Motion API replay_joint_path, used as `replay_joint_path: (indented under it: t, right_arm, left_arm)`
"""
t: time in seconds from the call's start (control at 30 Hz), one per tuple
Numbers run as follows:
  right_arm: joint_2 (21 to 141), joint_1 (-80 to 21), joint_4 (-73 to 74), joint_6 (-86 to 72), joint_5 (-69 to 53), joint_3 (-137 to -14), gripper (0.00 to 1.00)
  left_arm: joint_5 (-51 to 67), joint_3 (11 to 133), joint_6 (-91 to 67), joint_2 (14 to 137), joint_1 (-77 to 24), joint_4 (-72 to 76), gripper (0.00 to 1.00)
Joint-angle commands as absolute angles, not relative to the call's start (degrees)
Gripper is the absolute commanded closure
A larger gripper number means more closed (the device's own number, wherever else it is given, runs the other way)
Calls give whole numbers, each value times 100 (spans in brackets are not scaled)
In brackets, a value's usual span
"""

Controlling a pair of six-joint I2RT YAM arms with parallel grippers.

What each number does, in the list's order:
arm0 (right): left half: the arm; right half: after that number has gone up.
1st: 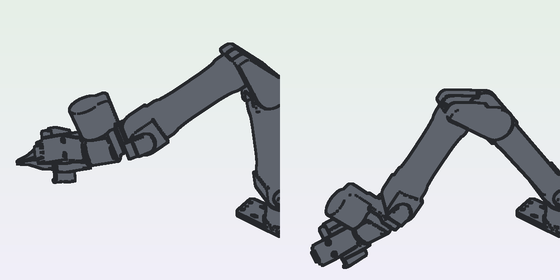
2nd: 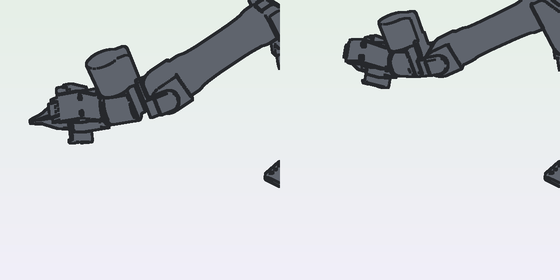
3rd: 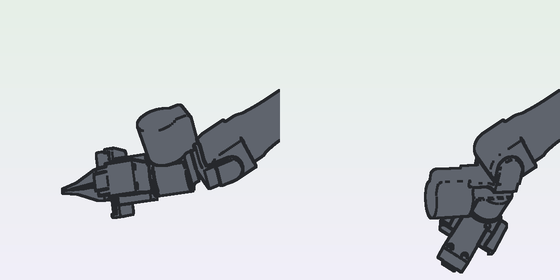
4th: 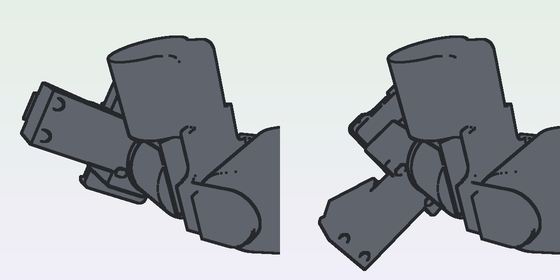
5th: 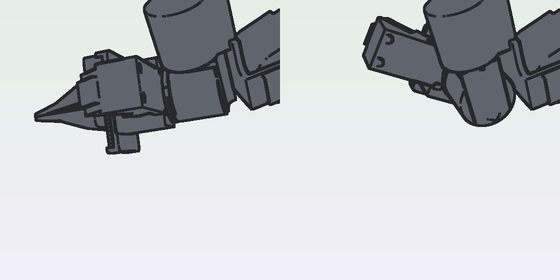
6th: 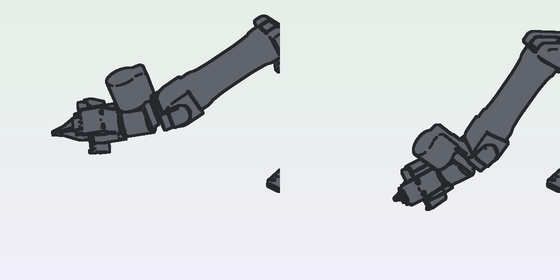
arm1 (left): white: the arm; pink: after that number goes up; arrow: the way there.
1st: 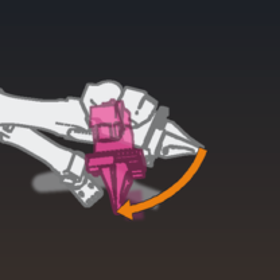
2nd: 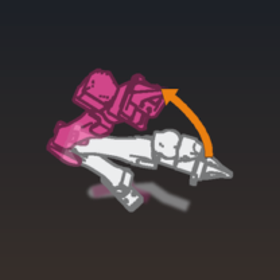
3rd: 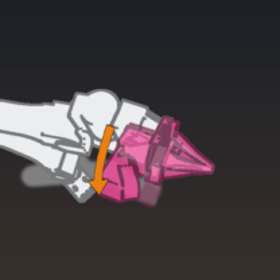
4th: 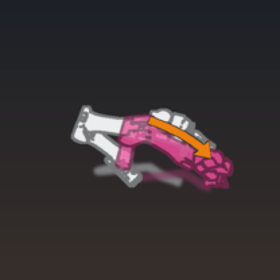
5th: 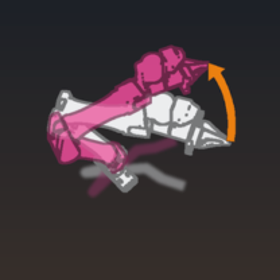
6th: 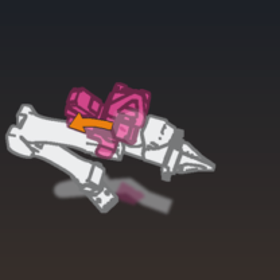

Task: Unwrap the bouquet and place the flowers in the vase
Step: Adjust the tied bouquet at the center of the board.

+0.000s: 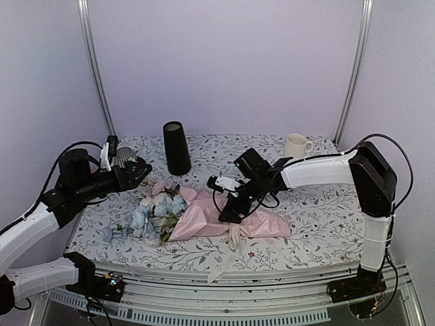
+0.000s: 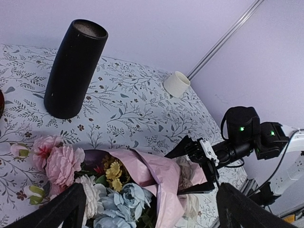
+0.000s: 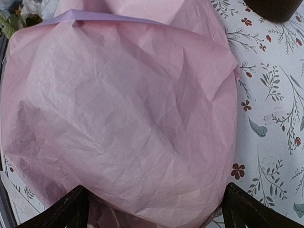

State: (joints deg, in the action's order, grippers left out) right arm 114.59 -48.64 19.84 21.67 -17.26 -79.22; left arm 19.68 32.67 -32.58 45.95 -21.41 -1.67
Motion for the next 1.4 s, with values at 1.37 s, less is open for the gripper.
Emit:
replay_joint_path:
  t: [1.37]
  right_arm:
    - [10294,-4105,1221,946,-2872,-6738,1]
  left_arm:
    - [-992,3567,-6330,6648,-7953,537,39]
